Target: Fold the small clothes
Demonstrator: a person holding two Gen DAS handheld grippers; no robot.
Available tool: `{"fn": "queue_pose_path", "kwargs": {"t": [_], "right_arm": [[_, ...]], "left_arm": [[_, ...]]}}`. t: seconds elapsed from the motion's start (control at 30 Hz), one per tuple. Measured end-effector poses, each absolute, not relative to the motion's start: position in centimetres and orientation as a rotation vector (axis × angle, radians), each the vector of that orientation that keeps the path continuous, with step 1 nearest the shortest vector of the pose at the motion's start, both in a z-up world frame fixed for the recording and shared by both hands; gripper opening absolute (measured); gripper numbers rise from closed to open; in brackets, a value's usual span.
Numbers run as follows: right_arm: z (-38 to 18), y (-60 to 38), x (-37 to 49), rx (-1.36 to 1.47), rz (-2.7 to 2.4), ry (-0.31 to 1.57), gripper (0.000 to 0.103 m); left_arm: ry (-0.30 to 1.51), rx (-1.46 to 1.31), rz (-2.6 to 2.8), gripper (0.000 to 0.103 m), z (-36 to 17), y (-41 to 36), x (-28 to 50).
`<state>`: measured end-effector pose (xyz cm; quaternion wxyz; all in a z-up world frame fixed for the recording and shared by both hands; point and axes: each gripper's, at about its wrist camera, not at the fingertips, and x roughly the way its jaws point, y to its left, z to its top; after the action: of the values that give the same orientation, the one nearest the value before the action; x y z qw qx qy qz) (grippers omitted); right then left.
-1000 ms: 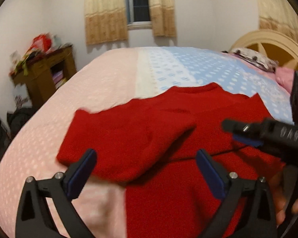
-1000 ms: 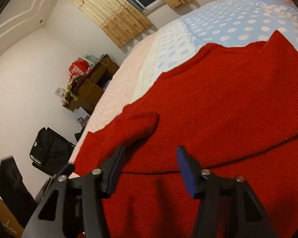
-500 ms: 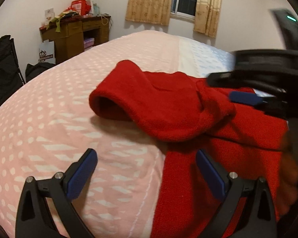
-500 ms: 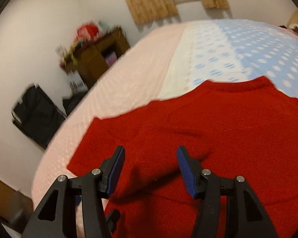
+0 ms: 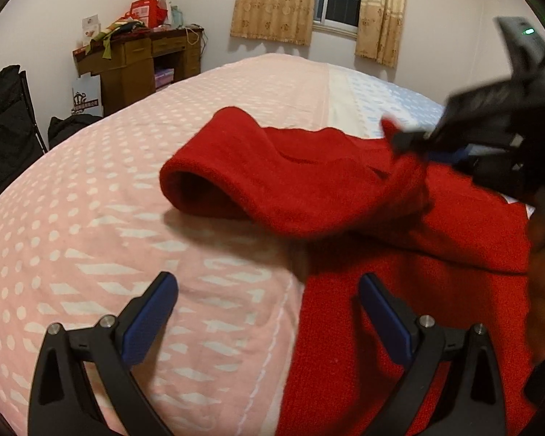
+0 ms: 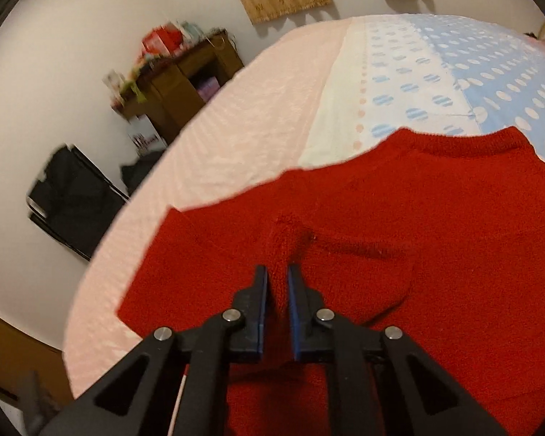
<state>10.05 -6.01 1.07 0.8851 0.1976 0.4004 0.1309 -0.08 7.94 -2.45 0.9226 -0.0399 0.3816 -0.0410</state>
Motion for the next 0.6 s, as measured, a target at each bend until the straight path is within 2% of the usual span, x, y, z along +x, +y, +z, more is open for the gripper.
{"fn": "queue_pose_path", "kwargs": {"t": [0.3,0.43,0.6], "right_arm": [[9.2,-12.9,5.9,0.428,0.259,0.511,0.009],[8.3,-16.2,4.0,0.41,0.179,0.501,0.009],[4.6,-19.3,1.9,0.424,0.087,0.549,0.009]], "left_arm": [[0.784,-0.072,-0.076,0.102,-2.6,7.7,0.0],[0.784,-0.07,-0.073,0.102,-2.6,7.5,0.0],[0.785,-0.064,-0.069,0.102,-2.6,7.4,0.0]]}}
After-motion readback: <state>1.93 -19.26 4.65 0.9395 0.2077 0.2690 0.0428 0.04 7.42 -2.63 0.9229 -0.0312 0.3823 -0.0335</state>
